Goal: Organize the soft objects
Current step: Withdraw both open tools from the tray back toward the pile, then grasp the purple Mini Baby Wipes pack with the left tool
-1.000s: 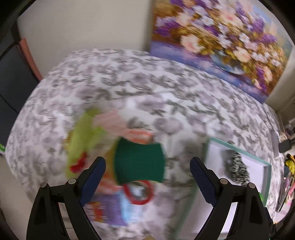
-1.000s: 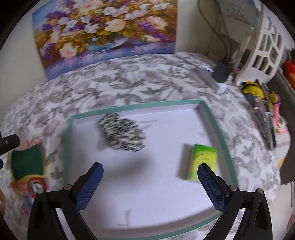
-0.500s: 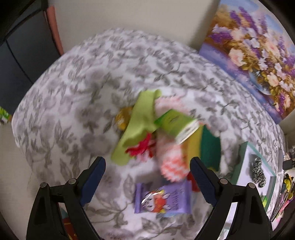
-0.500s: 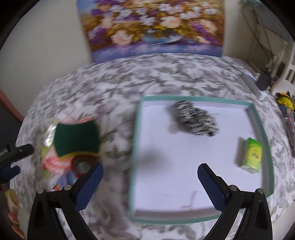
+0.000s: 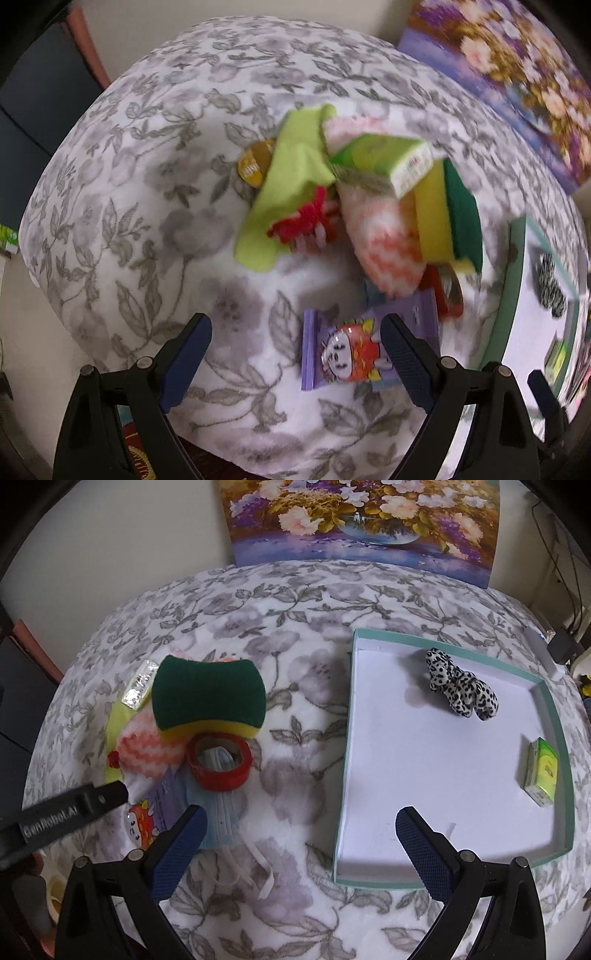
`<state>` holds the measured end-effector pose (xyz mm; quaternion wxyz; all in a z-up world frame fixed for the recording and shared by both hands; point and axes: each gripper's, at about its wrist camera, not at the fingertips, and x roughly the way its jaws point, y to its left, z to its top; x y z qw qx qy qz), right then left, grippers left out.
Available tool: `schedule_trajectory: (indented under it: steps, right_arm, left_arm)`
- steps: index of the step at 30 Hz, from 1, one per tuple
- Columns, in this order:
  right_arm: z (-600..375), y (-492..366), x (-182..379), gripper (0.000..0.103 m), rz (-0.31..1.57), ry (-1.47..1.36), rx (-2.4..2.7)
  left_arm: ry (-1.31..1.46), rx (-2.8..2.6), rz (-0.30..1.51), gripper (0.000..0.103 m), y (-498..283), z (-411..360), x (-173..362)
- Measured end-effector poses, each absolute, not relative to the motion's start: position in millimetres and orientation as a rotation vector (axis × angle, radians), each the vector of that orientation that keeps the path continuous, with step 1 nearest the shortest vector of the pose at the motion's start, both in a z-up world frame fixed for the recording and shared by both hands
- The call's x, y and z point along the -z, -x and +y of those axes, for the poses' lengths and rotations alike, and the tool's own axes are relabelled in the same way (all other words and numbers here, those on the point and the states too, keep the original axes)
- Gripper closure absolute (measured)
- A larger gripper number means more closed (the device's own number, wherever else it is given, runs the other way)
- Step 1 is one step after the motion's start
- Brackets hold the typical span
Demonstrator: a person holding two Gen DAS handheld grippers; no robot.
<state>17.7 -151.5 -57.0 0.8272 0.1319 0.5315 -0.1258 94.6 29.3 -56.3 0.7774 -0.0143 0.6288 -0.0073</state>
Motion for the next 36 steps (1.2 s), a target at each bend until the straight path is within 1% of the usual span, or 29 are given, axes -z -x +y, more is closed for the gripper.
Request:
schedule_trajectory:
  steps: [11,16,23,33,36]
  right_arm:
    - [-157,6,61,0.000,1.171,-0.288,0.323]
    - [-163,8,61,0.000,1.174,-0.302,0.334]
    - [-166,8,62,0.000,1.189,-0.304,0.336]
    - [-172,8,64,0.000,1.206,-0.299,0.342]
    - [-173,7,65,0.000,1.209,-0.301,0.346]
  left_arm:
    - [-0.028,0.083,1.396,0.010,-77,16,67]
    - [-0.069,0.119,1.425,0.010,-74,10,76]
    - [-0.143,0.182,1.420,0.010,-69,-11,75]
    - [-0.211,0.142,1.435,0.010,-94,-28,93]
    - [-0.171,0.129,1.441,0.010,-102,-22,100]
